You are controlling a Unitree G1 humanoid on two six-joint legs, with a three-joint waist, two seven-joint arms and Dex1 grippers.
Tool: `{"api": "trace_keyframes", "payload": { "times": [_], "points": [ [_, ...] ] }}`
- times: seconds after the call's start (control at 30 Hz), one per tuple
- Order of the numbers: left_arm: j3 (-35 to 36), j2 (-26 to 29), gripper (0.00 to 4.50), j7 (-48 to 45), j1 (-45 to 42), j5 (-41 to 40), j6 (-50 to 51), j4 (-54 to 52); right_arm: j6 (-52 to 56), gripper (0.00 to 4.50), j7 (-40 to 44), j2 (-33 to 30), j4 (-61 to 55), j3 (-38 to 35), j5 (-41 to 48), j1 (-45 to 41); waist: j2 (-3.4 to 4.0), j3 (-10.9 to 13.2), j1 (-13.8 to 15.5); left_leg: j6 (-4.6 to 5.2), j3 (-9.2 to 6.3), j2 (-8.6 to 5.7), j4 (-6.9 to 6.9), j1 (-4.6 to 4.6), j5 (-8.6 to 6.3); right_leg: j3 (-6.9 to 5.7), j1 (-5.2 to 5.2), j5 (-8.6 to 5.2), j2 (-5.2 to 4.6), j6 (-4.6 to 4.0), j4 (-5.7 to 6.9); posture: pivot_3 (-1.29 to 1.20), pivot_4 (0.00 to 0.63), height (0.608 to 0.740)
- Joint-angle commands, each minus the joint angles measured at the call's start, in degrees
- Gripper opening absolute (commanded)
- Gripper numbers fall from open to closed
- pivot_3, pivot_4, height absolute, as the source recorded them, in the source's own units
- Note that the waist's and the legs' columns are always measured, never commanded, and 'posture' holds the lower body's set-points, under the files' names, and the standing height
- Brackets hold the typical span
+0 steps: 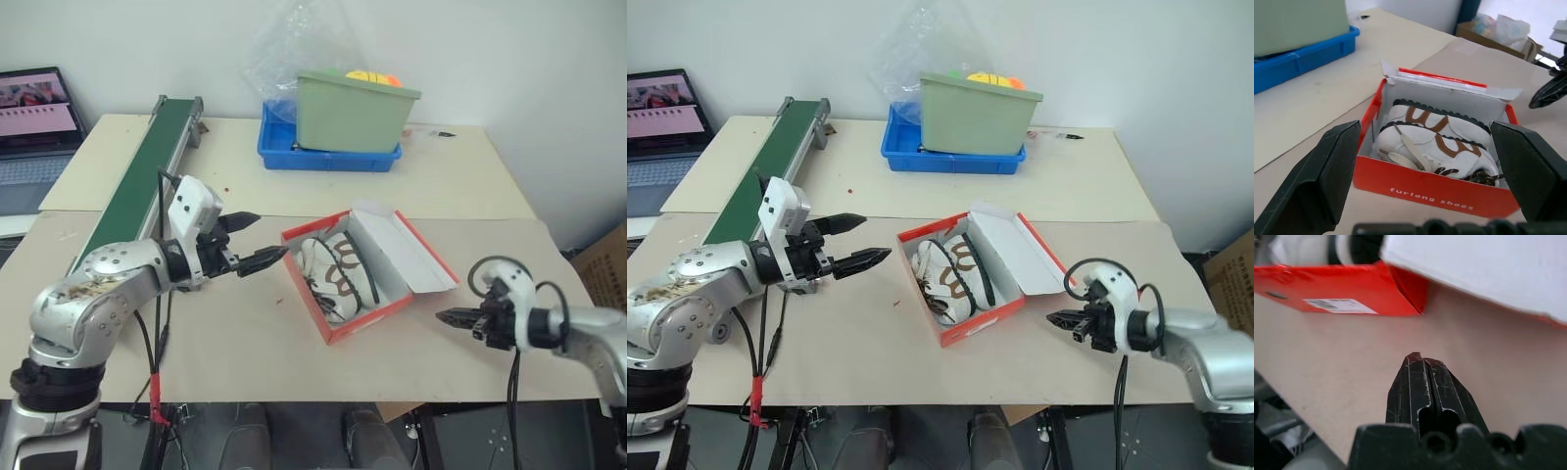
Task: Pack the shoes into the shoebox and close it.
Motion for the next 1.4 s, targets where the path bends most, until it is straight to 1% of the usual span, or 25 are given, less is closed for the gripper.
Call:
{"api": "trace_keyframes", "payload": {
  "times": [0.03,0.13,0.2,0.37,0.43,0.53,0.67,0.8,0.87,0.93,1.0,1.1,1.13,1.2,1.27,1.4],
  "points": [
    [0.38,1.94,4.5,-2.03,-0.67,0.28,0.54,-0.88,-7.43,0.04,-3.45,3.11,4.84,-0.1,-2.58,-0.93,0.02,0.02,-0.05,0.0,0.0,0.0,0.0,0.05,0.0,0.0,0.06,-0.02,0.0,0.02,0.0,0.0,0.15,0.74],
    [1.19,3.18,4.5,-2.52,-0.67,-0.85,1.79,-2.16,-12.95,0.04,-4.93,6.8,10.3,1.53,-4.54,-2.9,0.02,0.02,-0.05,0.0,0.0,-0.01,0.03,0.13,0.0,-0.02,0.2,-0.1,-0.02,0.18,-0.05,0.0,0.15,0.74],
    [2.47,4.24,4.5,-2.03,-0.21,-1.65,3.16,-3.76,-17.76,0.04,-6.87,9.42,16.43,1.83,-6.38,-5.67,0.02,0.02,-0.17,0.0,-0.01,0.0,0.03,0.18,0.0,-0.03,0.24,-0.11,-0.01,0.18,-0.05,0.0,0.15,0.74],
    [5.73,5.5,4.5,-0.53,1.41,-4.38,6.63,-7.44,-25.49,0.04,-9.06,13.73,27.86,-0.33,-6.63,-11.75,0.04,0.03,-0.32,0.0,-0.01,0.0,-0.01,0.19,0.0,-0.03,0.27,-0.06,-0.02,0.09,-0.04,0.0,0.15,0.74],
    [6.8,5.68,4.5,0.23,2.3,-5.66,8.04,-9.03,-26.1,0.04,-8.76,14.68,29.48,-1.04,-5.29,-13.56,0.05,0.03,-0.34,0.0,-0.01,0.0,-0.03,0.19,0.0,-0.04,0.28,-0.04,-0.01,0.06,-0.04,0.0,0.15,0.74],
    [7.79,5.58,4.5,1.19,3.39,-7.41,9.4,-10.65,-24.76,0.04,-7.65,14.37,26.08,-1.47,-3.54,-13.38,0.06,0.04,-0.22,0.0,-0.02,0.0,-0.02,0.19,0.0,-0.05,0.3,-0.04,-0.01,0.06,-0.04,0.0,0.15,0.74],
    [6.84,4.8,4.5,1.93,3.13,-7.41,9.11,-10.07,-19.45,0.04,-6.98,11.84,16.81,-3.6,0.94,-12.74,0.09,0.05,-0.12,0.0,-0.02,0.0,-0.01,0.21,0.0,-0.04,0.31,-0.04,-0.02,0.06,-0.01,0.0,0.15,0.74],
    [4.2,3.33,4.5,1.26,1.55,-6.53,7.98,-8.45,-10.54,0.04,-4.17,5.27,5.01,-7.53,8.81,-12.37,0.14,0.07,0.24,0.0,-0.02,0.0,0.0,0.23,0.0,-0.03,0.33,-0.05,-0.01,0.08,-0.01,0.0,0.15,0.74],
    [2.82,2.86,4.5,0.65,0.95,-5.15,6.94,-7.39,-6.43,0.04,-4.03,2.79,1.7,-10.55,13.74,-13.31,0.17,0.09,0.57,0.0,-0.02,-0.01,-0.02,0.24,0.0,-0.03,0.33,-0.06,-0.02,0.08,-0.04,0.0,0.15,0.74],
    [1.7,2.25,4.5,0.23,0.33,-4.32,6.03,-6.22,-3.61,0.04,-4.31,1.39,-1.33,-11.9,17.43,-14.13,0.15,0.08,0.66,0.0,-0.03,0.0,-0.02,0.24,-0.01,-0.05,0.35,-0.06,-0.01,0.07,-0.06,0.0,0.15,0.74],
    [0.83,1.71,4.5,-0.29,-0.24,-3.55,5.27,-5.25,-0.5,0.04,-5.71,1.96,-5.14,-11.79,21.85,-15.21,0.13,0.06,0.61,0.0,-0.03,0.0,-0.01,0.24,-0.01,-0.05,0.36,-0.07,-0.01,0.08,-0.07,0.0,0.15,0.74],
    [-0.02,1.23,4.5,-0.92,-0.77,-2.54,4.38,-4.44,3.48,0.04,-8.62,5.21,-10.94,-7.92,27.02,-15.41,0.12,0.06,0.47,0.0,-0.03,0.01,0.0,0.25,-0.01,-0.04,0.36,-0.07,0.0,0.08,-0.05,0.0,0.15,0.74],
    [-0.02,0.97,4.5,-0.82,-0.81,-2.42,4.19,-4.34,4.04,0.04,-9.83,7.23,-12.65,-5.09,27.18,-14.77,0.12,0.06,0.43,0.01,-0.03,0.01,-0.01,0.25,-0.01,-0.04,0.36,-0.07,0.0,0.08,-0.05,0.0,0.15,0.74],
    [0.12,0.56,4.5,-0.42,-0.64,-2.13,4.05,-4.51,3.95,0.04,-12.16,11.13,-14.13,0.59,25.69,-13.48,0.12,0.06,0.43,0.01,-0.03,0.01,-0.02,0.25,-0.01,-0.03,0.35,-0.07,0.0,0.07,-0.06,0.0,0.15,0.74],
    [0.7,0.36,4.5,0.08,0.03,-2.13,4.33,-5.28,3.48,0.04,-13.76,13.78,-13.68,3.64,24.64,-13.09,0.12,0.06,0.53,0.01,-0.03,0.0,-0.02,0.23,-0.01,-0.04,0.33,-0.07,-0.02,0.07,-0.06,0.0,0.15,0.74],
    [3.17,0.55,4.5,1.52,2.57,-3.62,5.68,-7.87,2.2,0.04,-12.95,14.16,-10.76,7.54,22.18,-13.01,0.12,0.06,0.82,0.01,-0.03,-0.01,0.03,0.17,-0.01,-0.04,0.33,-0.05,-0.03,0.05,-0.07,0.0,0.15,0.74]
  ]
}}
